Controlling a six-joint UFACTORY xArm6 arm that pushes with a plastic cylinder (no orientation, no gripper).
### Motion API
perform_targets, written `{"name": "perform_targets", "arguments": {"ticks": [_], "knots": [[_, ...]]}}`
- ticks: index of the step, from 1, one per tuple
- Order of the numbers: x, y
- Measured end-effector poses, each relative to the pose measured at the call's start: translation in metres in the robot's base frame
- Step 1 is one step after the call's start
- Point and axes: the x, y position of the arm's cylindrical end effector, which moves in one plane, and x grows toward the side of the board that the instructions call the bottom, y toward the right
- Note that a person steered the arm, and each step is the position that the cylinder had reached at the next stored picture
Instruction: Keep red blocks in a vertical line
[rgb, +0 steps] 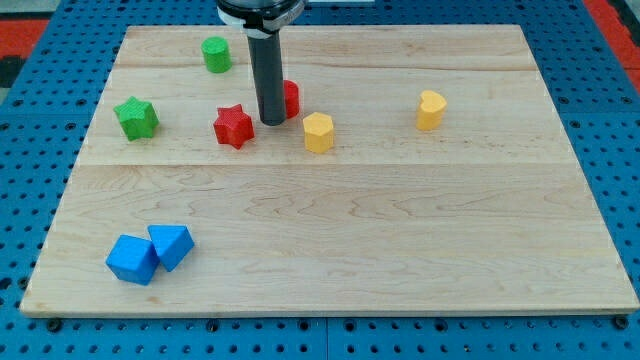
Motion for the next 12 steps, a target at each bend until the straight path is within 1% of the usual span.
{"name": "perform_targets", "arguments": {"ticks": [1,2,3,5,6,8,10,11,12], "knots": [[0.048,-0.019],[0.059,-0.086],[0.053,-0.124],[0.007,-0.118],[-0.015,-0.085],[0.052,-0.119],[0.054,-0.116],[0.063,-0.116],[0.064,-0.086]]}}
